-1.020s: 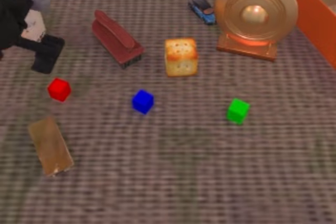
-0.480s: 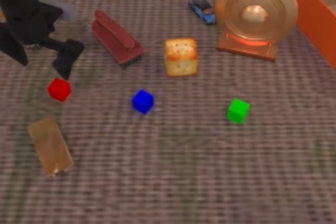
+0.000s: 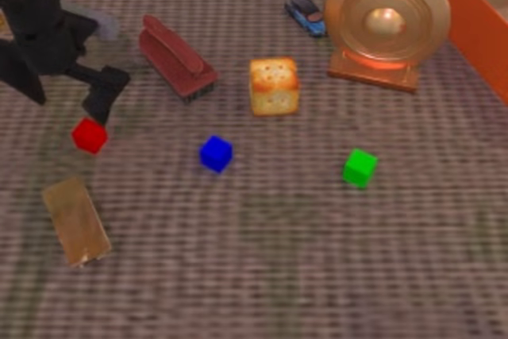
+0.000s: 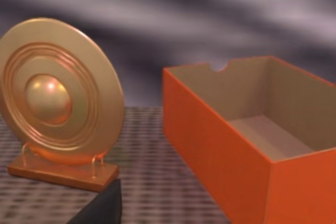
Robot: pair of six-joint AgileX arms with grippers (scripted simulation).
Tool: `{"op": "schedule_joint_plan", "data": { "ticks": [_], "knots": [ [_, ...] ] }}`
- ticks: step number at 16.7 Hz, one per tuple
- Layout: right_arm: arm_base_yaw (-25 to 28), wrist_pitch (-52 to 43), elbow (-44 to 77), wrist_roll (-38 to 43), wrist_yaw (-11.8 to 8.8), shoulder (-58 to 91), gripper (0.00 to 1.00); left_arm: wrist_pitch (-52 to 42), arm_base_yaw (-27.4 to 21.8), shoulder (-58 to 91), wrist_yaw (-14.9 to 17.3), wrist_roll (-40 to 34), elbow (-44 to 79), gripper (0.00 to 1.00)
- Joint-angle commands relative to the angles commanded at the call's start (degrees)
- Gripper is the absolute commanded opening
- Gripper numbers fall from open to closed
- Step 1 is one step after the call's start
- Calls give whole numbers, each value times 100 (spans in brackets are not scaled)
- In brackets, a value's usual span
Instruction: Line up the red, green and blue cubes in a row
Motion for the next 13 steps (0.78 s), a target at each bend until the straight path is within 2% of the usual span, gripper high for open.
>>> {"op": "schedule_joint_plan", "data": {
  "ticks": [6, 11, 13],
  "knots": [
    [0, 0, 0, 0, 0, 0, 100, 1360, -5, 430, 4, 2, -873, 100],
    [0, 0, 0, 0, 0, 0, 100, 1484, -6, 491, 5, 3, -970, 100],
    [0, 0, 0, 0, 0, 0, 100, 1484, -6, 491, 5, 3, -970, 85]
  ]
}}
